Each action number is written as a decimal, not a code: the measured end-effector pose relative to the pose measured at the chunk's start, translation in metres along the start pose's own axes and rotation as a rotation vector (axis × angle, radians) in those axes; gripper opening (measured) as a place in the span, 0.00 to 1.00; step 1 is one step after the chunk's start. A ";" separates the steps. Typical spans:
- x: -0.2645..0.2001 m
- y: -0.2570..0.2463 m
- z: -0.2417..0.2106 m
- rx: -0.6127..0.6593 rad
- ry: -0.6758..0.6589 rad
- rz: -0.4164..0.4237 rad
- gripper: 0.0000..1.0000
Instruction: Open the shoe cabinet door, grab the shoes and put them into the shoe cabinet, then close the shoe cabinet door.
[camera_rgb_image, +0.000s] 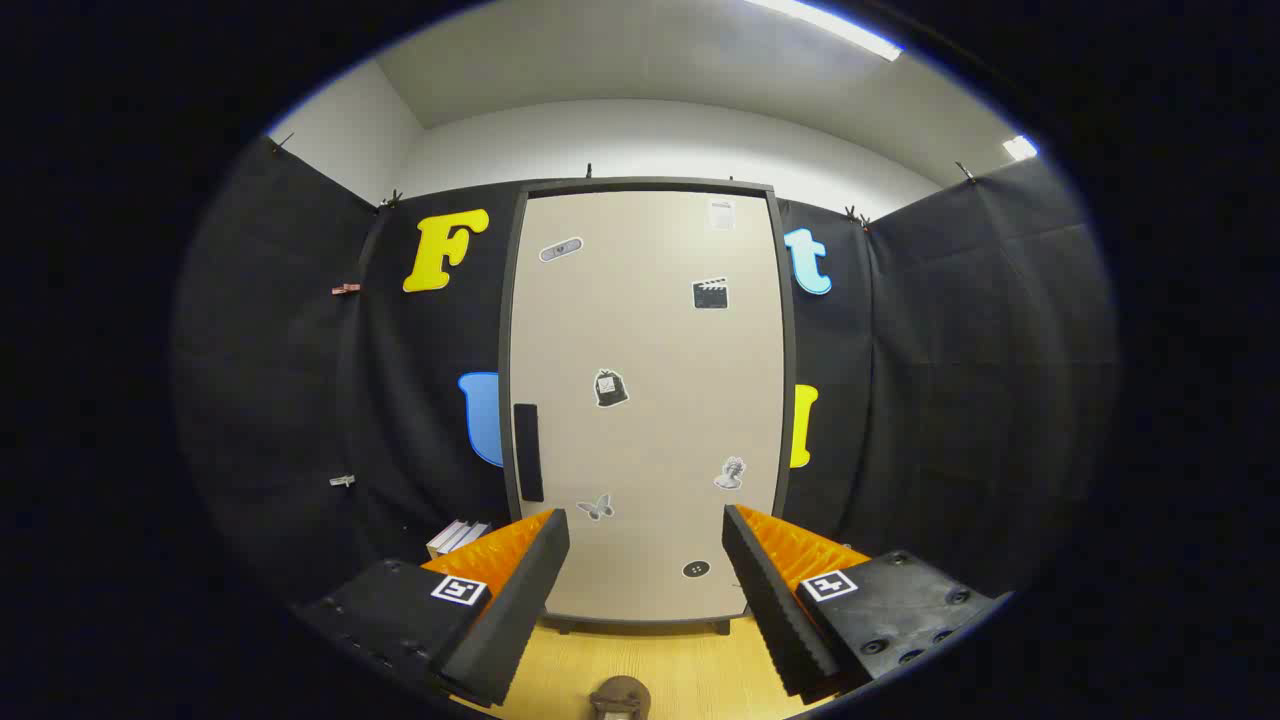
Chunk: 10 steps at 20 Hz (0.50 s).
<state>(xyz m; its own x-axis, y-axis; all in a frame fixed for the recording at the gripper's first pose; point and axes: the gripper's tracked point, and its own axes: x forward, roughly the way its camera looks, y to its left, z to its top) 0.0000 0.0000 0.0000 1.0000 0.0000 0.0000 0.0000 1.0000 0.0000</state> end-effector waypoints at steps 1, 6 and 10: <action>-0.002 0.001 -0.002 0.002 0.003 0.008 0.98; -0.014 -0.001 -0.003 -0.005 0.008 0.055 0.98; -0.019 0.001 -0.001 0.007 0.001 0.074 0.98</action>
<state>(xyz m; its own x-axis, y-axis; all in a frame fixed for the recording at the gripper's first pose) -0.0186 0.0014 -0.0006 0.9972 0.0743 -0.0010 -0.0743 0.9972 0.0069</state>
